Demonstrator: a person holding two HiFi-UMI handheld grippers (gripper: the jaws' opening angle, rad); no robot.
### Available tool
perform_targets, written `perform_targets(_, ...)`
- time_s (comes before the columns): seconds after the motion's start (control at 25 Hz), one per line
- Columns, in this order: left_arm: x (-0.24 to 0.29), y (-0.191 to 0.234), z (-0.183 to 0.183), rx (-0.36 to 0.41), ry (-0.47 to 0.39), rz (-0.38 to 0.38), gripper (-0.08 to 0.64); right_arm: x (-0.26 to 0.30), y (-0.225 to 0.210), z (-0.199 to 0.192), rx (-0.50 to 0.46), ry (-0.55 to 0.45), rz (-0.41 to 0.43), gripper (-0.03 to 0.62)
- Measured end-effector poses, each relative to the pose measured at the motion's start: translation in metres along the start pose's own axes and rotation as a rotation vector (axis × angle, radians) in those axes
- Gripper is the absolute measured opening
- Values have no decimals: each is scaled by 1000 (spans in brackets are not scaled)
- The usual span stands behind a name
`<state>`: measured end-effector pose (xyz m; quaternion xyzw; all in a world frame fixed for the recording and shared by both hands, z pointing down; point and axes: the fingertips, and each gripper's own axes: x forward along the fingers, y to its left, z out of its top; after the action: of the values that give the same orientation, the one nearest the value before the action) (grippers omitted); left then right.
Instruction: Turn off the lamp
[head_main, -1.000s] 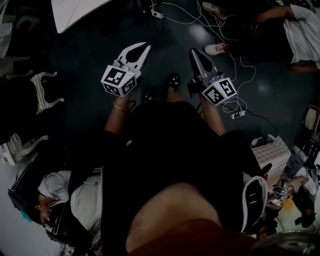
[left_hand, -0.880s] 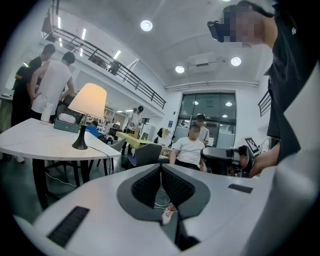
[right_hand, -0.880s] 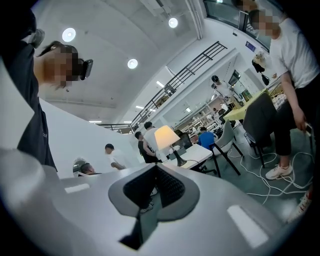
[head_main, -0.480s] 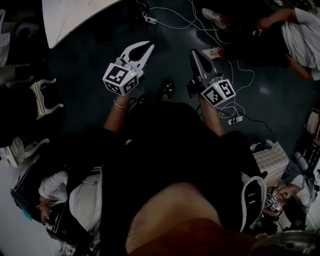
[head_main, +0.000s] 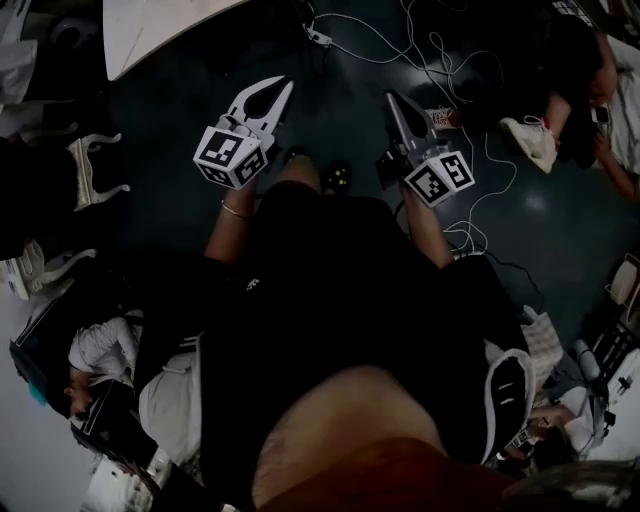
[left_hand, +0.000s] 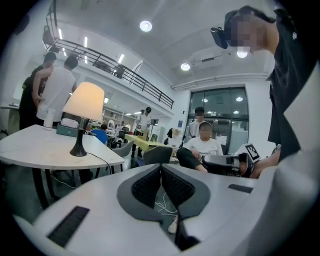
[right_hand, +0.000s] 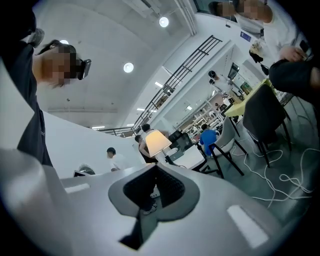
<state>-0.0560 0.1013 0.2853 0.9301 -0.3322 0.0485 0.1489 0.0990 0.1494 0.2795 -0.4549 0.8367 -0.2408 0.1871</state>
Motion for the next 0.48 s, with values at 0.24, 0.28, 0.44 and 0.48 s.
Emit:
perform_targets(0.24, 6, 23, 2, -10, 18, 46, 14, 28, -4, 5, -12, 33, 36, 0)
perform_targets(0.28, 10, 27, 2, -10, 21, 45, 14, 32, -5, 6, -17, 33, 37, 0)
perform_targets(0.44, 36, 37, -1, 20, 24, 12, 14, 39, -11, 10, -24, 31, 28, 0)
perform_targets(0.48, 44, 40, -1, 24, 23, 2, 14, 41, -14, 11, -26, 30, 20, 0)
